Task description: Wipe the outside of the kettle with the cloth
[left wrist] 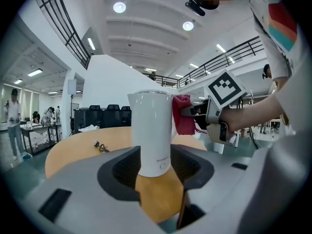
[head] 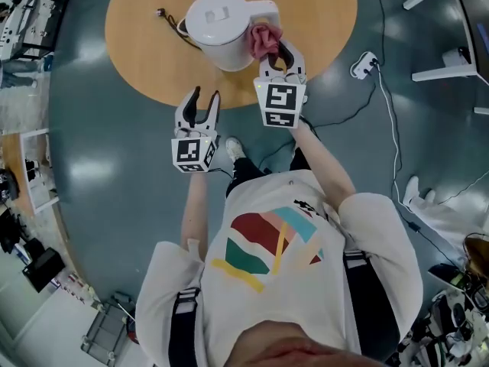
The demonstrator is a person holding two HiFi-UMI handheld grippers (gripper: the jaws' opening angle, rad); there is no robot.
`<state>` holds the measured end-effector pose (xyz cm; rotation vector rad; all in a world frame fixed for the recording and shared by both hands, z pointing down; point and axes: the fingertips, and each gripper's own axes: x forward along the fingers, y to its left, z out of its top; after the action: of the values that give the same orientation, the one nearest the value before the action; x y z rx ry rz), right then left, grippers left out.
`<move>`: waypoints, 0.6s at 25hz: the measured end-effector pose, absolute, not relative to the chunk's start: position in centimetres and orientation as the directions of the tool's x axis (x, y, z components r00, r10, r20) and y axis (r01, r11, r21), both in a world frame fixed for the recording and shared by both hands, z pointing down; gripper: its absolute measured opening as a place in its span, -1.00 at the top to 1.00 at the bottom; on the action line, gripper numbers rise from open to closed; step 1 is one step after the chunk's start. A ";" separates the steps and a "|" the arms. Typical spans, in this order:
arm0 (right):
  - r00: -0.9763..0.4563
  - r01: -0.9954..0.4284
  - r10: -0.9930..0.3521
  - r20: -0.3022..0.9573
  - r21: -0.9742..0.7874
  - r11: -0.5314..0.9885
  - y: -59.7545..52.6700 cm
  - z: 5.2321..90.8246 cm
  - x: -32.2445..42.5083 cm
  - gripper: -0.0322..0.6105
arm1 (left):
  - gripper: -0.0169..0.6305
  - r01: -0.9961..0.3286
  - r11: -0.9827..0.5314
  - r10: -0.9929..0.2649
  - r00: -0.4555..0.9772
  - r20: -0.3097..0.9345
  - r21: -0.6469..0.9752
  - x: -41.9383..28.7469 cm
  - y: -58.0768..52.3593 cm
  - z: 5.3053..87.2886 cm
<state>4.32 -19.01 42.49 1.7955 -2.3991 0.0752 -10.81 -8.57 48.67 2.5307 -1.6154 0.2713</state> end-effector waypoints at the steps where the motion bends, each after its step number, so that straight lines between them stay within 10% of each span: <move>1: -0.284 -0.955 -0.948 0.142 0.045 0.293 -19.2 42.4 4.4 0.76 | 0.23 -0.910 -0.414 -0.887 0.406 0.222 0.012 -10.8 -8.4 48.8; 15: -0.246 -0.969 -0.953 0.177 -0.049 0.241 -17.7 44.6 3.2 0.75 | 0.23 -0.923 -0.385 -0.888 0.375 0.266 0.019 -18.0 -6.9 50.0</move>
<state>3.20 -17.71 44.62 1.8569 -2.3855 0.2242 -18.00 -6.92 49.97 2.4647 -1.6384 0.3182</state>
